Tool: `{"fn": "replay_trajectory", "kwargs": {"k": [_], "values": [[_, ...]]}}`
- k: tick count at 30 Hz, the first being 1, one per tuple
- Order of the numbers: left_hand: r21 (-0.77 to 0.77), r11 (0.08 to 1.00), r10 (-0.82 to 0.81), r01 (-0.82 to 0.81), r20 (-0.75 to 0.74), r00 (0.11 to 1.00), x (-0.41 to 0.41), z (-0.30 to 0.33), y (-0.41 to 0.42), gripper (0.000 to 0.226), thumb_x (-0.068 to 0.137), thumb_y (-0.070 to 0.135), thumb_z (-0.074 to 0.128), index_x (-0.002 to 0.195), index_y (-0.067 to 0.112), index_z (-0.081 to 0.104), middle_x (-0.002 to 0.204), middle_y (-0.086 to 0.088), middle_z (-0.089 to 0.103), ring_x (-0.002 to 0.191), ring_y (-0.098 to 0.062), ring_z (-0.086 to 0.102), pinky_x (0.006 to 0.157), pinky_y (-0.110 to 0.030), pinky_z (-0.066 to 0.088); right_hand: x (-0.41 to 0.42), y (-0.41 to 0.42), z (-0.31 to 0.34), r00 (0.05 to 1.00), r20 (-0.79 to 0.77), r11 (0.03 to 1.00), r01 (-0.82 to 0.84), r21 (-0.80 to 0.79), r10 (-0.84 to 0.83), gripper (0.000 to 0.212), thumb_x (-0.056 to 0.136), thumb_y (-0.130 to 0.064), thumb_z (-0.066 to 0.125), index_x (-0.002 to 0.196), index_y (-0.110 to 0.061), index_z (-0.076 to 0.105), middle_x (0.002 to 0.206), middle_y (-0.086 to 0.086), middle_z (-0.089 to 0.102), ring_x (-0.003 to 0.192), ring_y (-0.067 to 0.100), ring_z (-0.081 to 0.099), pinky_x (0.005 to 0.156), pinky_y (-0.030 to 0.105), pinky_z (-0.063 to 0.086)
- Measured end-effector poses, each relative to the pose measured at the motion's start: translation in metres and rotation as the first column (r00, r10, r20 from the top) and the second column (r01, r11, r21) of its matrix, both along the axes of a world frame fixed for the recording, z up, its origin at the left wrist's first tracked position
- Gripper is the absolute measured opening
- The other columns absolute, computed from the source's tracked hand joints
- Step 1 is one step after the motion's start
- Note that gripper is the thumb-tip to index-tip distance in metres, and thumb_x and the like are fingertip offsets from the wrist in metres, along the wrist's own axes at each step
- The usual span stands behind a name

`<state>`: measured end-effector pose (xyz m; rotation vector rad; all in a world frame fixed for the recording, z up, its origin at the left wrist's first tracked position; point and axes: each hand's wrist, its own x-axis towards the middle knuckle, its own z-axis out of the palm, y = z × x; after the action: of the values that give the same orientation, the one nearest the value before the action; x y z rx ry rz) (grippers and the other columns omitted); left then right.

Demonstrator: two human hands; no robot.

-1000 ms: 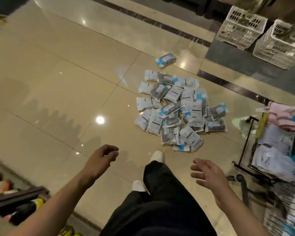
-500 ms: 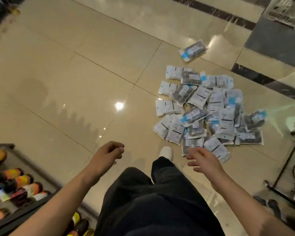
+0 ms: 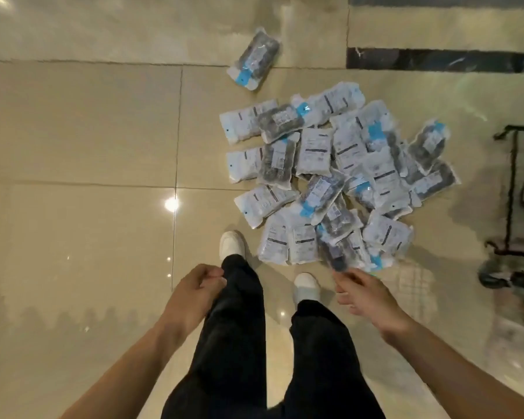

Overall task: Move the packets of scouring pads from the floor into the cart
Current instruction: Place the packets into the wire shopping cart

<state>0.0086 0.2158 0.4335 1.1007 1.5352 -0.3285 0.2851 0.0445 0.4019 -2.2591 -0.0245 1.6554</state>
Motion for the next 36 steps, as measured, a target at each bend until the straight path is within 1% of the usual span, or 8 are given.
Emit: {"fn": "replay_trajectory", "kwargs": {"k": [4, 11, 15, 20, 23, 27, 32, 36], "values": [[0.019, 0.95, -0.312, 0.312, 0.018, 0.95, 0.051, -0.092, 0.068, 0.021, 0.095, 0.031, 0.068, 0.117, 0.03, 0.066, 0.111, 0.014, 0.071, 0.104, -0.007, 0.066, 0.082, -0.024, 0.048, -0.018, 0.011, -0.079, 0.973, 0.029, 0.972, 0.232, -0.043, -0.231, 0.017, 0.1, -0.038, 0.068, 0.103, -0.021, 0.07, 0.108, 0.005, 0.076, 0.089, 0.022, 0.072, 0.081, 0.039, 0.053], [0.021, 0.842, -0.539, 0.539, 0.026, 0.842, 0.109, -0.286, 0.093, 0.035, 0.093, 0.034, 0.071, 0.127, 0.031, 0.061, 0.118, 0.011, 0.067, 0.105, -0.006, 0.063, 0.091, -0.033, 0.05, -0.05, 0.035, -0.263, 0.91, 0.034, 0.91, 0.414, -0.015, -0.414, 0.02, 0.094, -0.04, 0.075, 0.101, -0.021, 0.072, 0.111, 0.003, 0.076, 0.099, 0.022, 0.071, 0.095, 0.044, 0.055], [0.097, 0.788, -0.608, 0.608, -0.036, 0.793, 0.117, -0.405, 0.093, 0.058, 0.092, 0.039, 0.074, 0.143, 0.022, 0.053, 0.139, 0.002, 0.059, 0.122, -0.021, 0.06, 0.1, -0.039, 0.051, -0.054, 0.031, -0.381, 0.869, 0.081, 0.871, 0.491, -0.028, -0.488, 0.048, 0.094, -0.043, 0.076, 0.135, -0.023, 0.062, 0.148, 0.003, 0.061, 0.124, 0.022, 0.063, 0.103, 0.036, 0.05], [0.18, 0.567, -0.792, 0.804, -0.152, 0.592, 0.126, -0.511, 0.111, 0.085, 0.085, 0.048, 0.079, 0.155, 0.02, 0.039, 0.155, -0.009, 0.049, 0.13, -0.034, 0.057, 0.102, -0.047, 0.053, -0.043, 0.009, -0.488, 0.866, 0.206, 0.876, 0.478, -0.066, -0.456, 0.08, 0.087, -0.051, 0.08, 0.154, -0.023, 0.045, 0.16, 0.008, 0.047, 0.141, 0.03, 0.052, 0.115, 0.041, 0.044], [0.193, 0.634, -0.725, 0.749, -0.188, 0.662, 0.134, -0.547, 0.121, 0.109, 0.073, 0.059, 0.084, 0.159, 0.021, 0.029, 0.159, -0.01, 0.045, 0.137, -0.035, 0.053, 0.103, -0.047, 0.054, -0.04, -0.004, -0.528, 0.846, 0.278, 0.863, 0.496, -0.097, -0.455, 0.093, 0.077, -0.064, 0.079, 0.152, -0.021, 0.045, 0.152, 0.013, 0.052, 0.136, 0.036, 0.055, 0.112, 0.052, 0.049], [0.366, 0.805, -0.475, 0.468, -0.077, 0.877, 0.143, -0.574, 0.134, 0.097, 0.076, 0.05, 0.088, 0.154, 0.02, 0.038, 0.149, -0.007, 0.054, 0.132, -0.03, 0.058, 0.108, -0.05, 0.052, -0.042, -0.013, -0.554, 0.791, 0.49, 0.898, 0.439, -0.036, -0.367, 0.092, 0.073, -0.08, 0.067, 0.139, -0.018, 0.056, 0.138, 0.014, 0.061, 0.125, 0.039, 0.058, 0.104, 0.054, 0.053], [0.282, 0.838, -0.475, 0.466, -0.04, 0.879, 0.149, -0.578, 0.132, 0.08, 0.08, 0.035, 0.089, 0.145, 0.011, 0.048, 0.118, 0.001, 0.061, 0.1, -0.018, 0.064, 0.074, -0.023, 0.052, -0.039, -0.009, -0.56, 0.818, 0.456, 0.904, 0.422, -0.064, -0.35, 0.105, 0.069, -0.075, 0.079, 0.153, -0.02, 0.046, 0.157, 0.011, 0.047, 0.143, 0.037, 0.046, 0.116, 0.055, 0.041], [0.108, 0.893, -0.436, 0.438, -0.034, 0.899, 0.142, -0.576, 0.125, 0.049, 0.081, 0.031, 0.089, 0.121, 0.011, 0.068, 0.113, -0.004, 0.077, 0.089, -0.018, 0.076, 0.067, -0.024, 0.058, -0.037, -0.014, -0.552, 0.892, 0.312, 0.916, 0.381, -0.126, -0.329, 0.098, 0.056, -0.083, 0.081, 0.136, -0.029, 0.063, 0.14, 0.005, 0.066, 0.13, 0.032, 0.059, 0.11, 0.049, 0.049]]}}
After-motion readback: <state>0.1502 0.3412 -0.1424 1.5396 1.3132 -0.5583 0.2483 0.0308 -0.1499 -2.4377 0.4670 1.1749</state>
